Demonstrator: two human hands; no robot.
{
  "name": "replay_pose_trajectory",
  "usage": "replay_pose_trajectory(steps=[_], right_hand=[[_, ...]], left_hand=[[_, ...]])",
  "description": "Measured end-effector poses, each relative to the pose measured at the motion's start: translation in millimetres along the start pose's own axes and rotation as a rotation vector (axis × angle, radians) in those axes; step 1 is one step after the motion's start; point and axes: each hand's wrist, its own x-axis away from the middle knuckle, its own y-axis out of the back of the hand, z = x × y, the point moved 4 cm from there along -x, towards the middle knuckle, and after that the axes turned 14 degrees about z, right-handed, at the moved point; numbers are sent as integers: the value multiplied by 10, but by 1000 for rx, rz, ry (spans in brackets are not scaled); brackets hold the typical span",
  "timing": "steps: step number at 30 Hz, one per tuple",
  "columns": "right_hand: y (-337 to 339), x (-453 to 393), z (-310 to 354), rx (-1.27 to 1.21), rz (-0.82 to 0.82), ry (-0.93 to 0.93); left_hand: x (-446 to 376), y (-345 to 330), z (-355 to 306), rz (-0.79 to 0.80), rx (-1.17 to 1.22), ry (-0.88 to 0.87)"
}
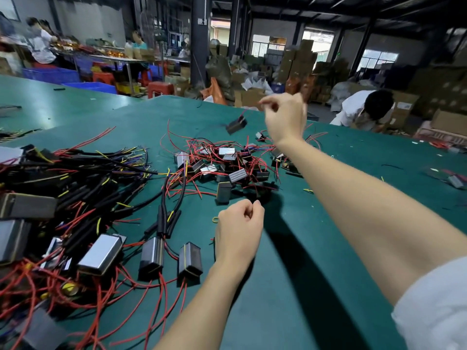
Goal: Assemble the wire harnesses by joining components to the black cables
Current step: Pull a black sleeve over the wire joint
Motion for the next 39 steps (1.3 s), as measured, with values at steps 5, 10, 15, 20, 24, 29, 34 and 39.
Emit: replay_pose_trajectory(steps=[5,10,15,20,24,29,34,39], right_hand=[[477,-32,143,-77,-45,163],[729,350,196,-249,288,188],[794,953,-85,-463,444,-170],[580,1688,-433,-1055,543,-540],[507,2014,-620,-1394,513,-606],[569,2178,-789,-1628,341,-476],[588,2227,-822,-1335,227,-317],[580,2242,-806,-1213,226,-245]], left_hand=[[5,28,-10,-15,41,-2],[39,63,-84,-38,156,-101],[116,33,-299,-15,310,-231],[238,-165,-493,177,379,-245],[315,-349,-490,372,272,-204],[324,-377,-489,393,197,-216],[349,-401,-502,388,213,-227],[326,-374,-497,309,182,-253]])
